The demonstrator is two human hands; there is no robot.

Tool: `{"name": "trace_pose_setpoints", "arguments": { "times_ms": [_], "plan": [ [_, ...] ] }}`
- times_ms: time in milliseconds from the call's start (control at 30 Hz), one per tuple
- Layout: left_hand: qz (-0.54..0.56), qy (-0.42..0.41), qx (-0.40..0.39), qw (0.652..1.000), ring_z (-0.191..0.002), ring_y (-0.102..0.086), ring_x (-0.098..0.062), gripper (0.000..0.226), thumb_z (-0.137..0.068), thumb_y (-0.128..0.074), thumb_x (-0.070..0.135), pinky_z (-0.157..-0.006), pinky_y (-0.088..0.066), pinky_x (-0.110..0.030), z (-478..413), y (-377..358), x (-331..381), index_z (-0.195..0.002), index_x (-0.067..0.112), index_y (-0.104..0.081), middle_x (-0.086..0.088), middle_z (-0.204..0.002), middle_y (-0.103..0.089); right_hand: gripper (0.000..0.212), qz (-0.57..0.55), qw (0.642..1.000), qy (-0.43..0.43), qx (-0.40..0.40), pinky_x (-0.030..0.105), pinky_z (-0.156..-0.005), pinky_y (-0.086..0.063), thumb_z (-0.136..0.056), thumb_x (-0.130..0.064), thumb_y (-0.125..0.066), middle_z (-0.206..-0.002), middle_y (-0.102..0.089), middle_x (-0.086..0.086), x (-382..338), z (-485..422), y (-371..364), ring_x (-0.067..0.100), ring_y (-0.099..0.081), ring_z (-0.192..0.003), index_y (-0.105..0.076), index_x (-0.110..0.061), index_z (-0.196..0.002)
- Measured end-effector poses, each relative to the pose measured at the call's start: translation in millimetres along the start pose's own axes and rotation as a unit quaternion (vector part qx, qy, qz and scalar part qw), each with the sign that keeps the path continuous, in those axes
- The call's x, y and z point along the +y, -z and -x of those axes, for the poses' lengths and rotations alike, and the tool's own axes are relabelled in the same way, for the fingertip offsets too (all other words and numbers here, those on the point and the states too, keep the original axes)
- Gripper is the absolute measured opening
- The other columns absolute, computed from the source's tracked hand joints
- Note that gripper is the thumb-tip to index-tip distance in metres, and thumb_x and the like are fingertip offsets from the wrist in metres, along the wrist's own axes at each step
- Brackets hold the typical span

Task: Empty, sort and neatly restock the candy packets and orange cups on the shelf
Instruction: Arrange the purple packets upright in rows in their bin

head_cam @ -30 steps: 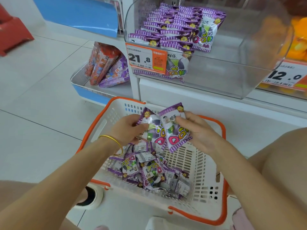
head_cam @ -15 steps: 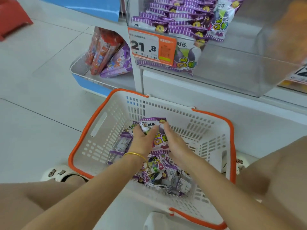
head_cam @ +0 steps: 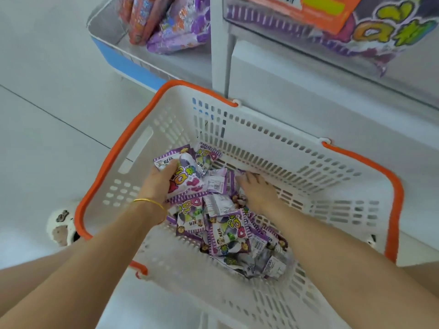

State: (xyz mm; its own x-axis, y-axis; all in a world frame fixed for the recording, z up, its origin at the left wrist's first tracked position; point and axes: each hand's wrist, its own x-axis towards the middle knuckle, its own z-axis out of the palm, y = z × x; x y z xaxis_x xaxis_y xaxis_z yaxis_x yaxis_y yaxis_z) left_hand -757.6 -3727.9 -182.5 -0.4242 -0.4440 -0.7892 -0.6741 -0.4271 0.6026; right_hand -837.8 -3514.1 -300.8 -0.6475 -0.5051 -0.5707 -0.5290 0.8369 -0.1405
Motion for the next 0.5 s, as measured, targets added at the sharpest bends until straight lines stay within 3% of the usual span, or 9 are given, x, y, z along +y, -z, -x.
{"name": "trace_pose_setpoints", "arguments": {
  "times_ms": [67,167,267,333,433,500],
  "plan": [
    [0.007,0.003,0.000,1.000,-0.077,-0.065,-0.024,0.041,-0.091,-0.057,0.042,-0.080,-0.054,-0.045,-6.2,0.1,-3.5,-0.121,0.014,-0.052,-0.012,-0.104,-0.068,0.088,0.027,0.999,-0.023,0.019,0.049,-0.102,-0.036,-0.085,-0.022,-0.065,-0.148,-0.029,0.012,2.4,-0.7,-4.7,0.034,-0.031,-0.133,-0.006,-0.029,-0.150],
    [0.000,0.006,0.001,1.000,-0.094,-0.065,-0.034,0.043,-0.089,-0.058,0.044,-0.088,-0.051,-0.056,-9.2,-2.1,-7.7,-0.120,0.014,-0.051,-0.015,-0.108,-0.067,0.081,0.045,0.998,-0.051,-0.012,0.045,-0.098,-0.038,-0.082,-0.042,-0.067,-0.141,-0.034,0.015,16.1,5.1,-3.7,0.034,-0.036,-0.127,-0.020,-0.029,-0.147],
    [-0.014,-0.001,-0.002,1.000,-0.098,-0.064,-0.035,0.035,-0.089,-0.057,0.044,-0.091,-0.048,-0.057,-3.4,-6.9,-10.6,-0.110,0.017,-0.051,-0.015,-0.108,-0.067,0.065,0.024,0.994,-0.097,-0.032,0.041,-0.092,-0.043,-0.081,-0.037,-0.071,-0.140,-0.031,0.014,34.5,22.1,-6.6,0.033,-0.037,-0.124,-0.038,-0.020,-0.134],
    [-0.031,-0.013,0.000,0.999,-0.098,-0.064,-0.036,0.034,-0.088,-0.058,0.045,-0.091,-0.048,-0.058,1.7,-10.0,-11.4,-0.107,0.018,-0.051,-0.015,-0.107,-0.067,0.053,0.001,0.991,-0.128,-0.030,0.039,-0.094,-0.041,-0.084,-0.038,-0.068,-0.138,-0.040,0.011,46.1,37.9,-7.7,0.030,-0.039,-0.124,-0.046,-0.018,-0.128],
    [-0.062,-0.042,0.006,0.997,-0.091,-0.065,-0.034,0.036,-0.090,-0.056,0.044,-0.088,-0.050,-0.056,16.8,-18.0,-11.8,-0.109,0.015,-0.045,-0.016,-0.100,-0.066,0.053,-0.182,0.965,-0.189,-0.008,0.035,-0.094,-0.045,-0.083,-0.044,-0.068,-0.127,-0.058,0.004,55.0,61.5,3.6,0.024,-0.053,-0.116,-0.051,-0.017,-0.126],
    [-0.101,-0.064,0.006,0.993,-0.090,-0.063,-0.031,0.039,-0.092,-0.053,0.043,-0.088,-0.051,-0.050,31.4,-26.4,-12.3,-0.114,0.013,-0.041,-0.015,-0.100,-0.064,0.050,-0.368,0.906,-0.204,0.046,0.041,-0.094,-0.048,-0.078,-0.044,-0.072,-0.118,-0.065,0.000,47.8,76.4,26.4,0.022,-0.062,-0.105,-0.057,-0.021,-0.121]
  ]
}}
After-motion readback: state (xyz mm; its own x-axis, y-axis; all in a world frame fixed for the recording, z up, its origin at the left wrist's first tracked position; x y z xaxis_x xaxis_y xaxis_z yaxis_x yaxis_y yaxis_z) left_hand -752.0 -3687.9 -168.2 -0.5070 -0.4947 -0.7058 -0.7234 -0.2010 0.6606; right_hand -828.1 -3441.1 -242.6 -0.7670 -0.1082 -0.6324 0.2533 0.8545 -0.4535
